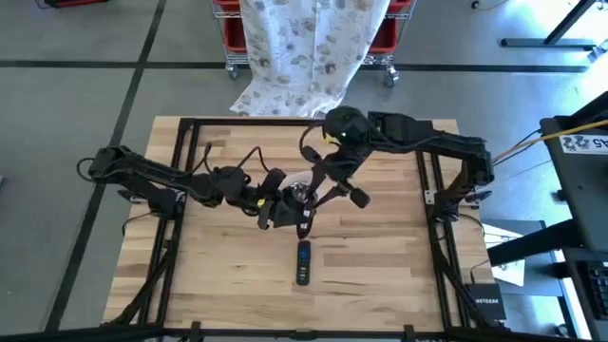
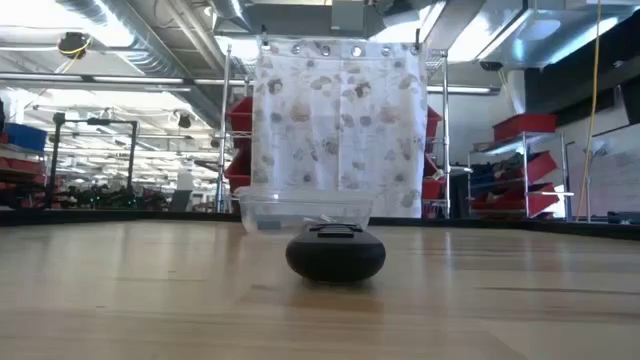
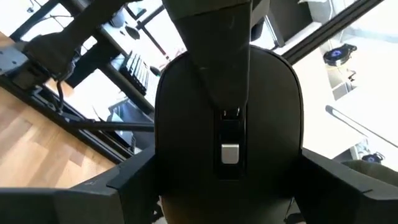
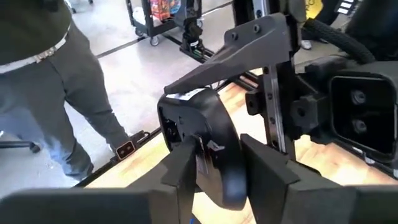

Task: Insert battery
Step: Prepare the mouse for battery insertion

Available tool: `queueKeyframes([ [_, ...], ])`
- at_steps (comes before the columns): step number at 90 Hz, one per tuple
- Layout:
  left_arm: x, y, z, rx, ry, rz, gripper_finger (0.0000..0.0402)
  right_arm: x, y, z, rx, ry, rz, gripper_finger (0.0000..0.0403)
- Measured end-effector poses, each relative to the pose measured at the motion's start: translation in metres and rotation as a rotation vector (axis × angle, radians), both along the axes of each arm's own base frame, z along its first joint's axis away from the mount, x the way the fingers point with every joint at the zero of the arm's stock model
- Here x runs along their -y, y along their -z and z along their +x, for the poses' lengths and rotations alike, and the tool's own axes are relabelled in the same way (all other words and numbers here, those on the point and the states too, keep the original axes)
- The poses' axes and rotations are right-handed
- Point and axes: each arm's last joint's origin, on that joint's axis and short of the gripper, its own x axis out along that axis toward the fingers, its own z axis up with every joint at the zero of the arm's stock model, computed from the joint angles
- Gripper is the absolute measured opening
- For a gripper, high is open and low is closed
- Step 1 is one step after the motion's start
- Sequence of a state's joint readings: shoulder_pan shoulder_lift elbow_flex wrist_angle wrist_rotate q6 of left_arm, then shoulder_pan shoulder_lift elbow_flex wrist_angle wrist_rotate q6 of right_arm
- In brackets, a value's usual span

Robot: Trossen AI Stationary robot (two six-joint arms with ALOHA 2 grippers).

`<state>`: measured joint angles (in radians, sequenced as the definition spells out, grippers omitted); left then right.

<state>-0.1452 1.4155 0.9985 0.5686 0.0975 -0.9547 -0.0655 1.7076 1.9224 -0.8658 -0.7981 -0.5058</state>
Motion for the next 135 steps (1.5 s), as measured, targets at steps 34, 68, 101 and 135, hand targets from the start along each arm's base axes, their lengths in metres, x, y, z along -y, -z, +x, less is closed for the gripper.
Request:
queueKeyframes([
  [34,-0.002,0.003,0.000,-0.032,-0.020,-0.010,0.0282,0.000,0.002,-0.001,-0.035,0.003,0.014,0.0037],
  [68,-0.006,0.022,0.002,-0.230,-0.083,0.026,0.0292,0.010,0.034,-0.003,-0.258,0.073,0.025,0.0034],
  [101,-0.016,0.063,-0.012,-0.684,-0.318,0.120,0.0295,0.020,0.136,-0.008,-0.611,0.205,0.054,0.0024],
  [135,0.001,0.088,-0.036,-1.012,-0.349,0.121,0.0296,0.029,0.235,-0.082,-0.935,0.541,0.294,0.0024],
])
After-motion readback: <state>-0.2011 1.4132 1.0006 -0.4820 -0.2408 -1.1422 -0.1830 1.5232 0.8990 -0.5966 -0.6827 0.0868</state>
